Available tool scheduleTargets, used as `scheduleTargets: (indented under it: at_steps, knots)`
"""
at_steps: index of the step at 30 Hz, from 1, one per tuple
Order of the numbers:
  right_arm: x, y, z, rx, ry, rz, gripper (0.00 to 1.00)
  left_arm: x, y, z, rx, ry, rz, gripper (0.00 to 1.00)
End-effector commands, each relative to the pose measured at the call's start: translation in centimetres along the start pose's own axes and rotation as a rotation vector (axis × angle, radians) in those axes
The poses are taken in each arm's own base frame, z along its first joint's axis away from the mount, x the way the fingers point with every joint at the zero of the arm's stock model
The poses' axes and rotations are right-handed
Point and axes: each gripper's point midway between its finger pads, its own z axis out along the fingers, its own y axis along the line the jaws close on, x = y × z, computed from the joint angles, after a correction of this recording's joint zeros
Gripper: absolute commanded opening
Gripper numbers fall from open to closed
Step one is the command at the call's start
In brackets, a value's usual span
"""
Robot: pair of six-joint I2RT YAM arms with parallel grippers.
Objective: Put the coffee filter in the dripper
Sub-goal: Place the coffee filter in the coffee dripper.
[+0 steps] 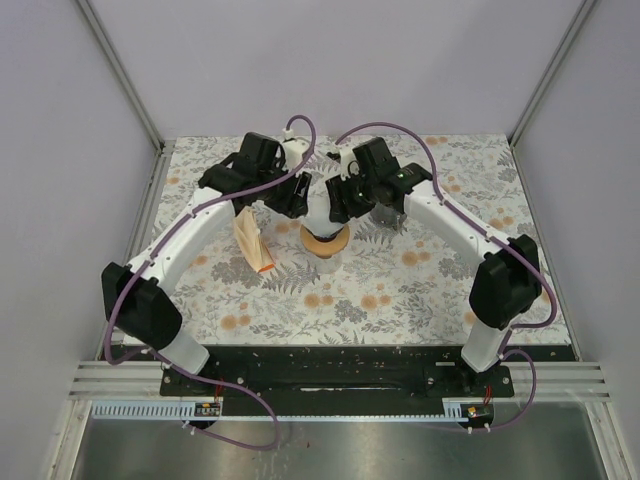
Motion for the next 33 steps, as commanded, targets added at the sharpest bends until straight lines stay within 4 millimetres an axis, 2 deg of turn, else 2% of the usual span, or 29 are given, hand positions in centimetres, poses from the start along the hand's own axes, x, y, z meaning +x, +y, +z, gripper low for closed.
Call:
scheduleTargets:
  at_steps: [1,6,17,23,25,28,33]
  knots:
    - [-2.3,0.7,-0.8,-0.039,-0.053,-0.024,0.57,0.3,0.4,1.1,0.014,-0.008,0.017,0.54]
    - [-2.2,0.8,-0.2,-0.05,-0.051,-0.028,0.58,1.0,-0.2,1.8,0.059,0.003,0.005,0.47]
    - [-2.3,0.3,1.4,-0.063,-0.056,-0.082,0.62,1.6,-0.2,2.2,0.071,0.007,0.001,0.25]
    - [-2.1,0.0,1.9,-0.065,-0.058,-0.088,0.51,2.0,-0.7,2.5,0.099,0.017,-0.01,0.13]
    - [-2.0,0.2,1.9,-0.071,-0.057,-0.093,0.5,1.8,-0.9,2.3,0.106,0.011,-0.01,0.09]
    - [-2.0,0.5,2.0,-0.09,-0.058,-0.107,0.57,1.7,-1.2,2.1,0.119,0.008,-0.015,0.04]
    - [-3.3,1.6,1.7,-0.151,-0.092,-0.132,0.64,1.6,-1.4,1.9,0.128,0.002,-0.022,0.04]
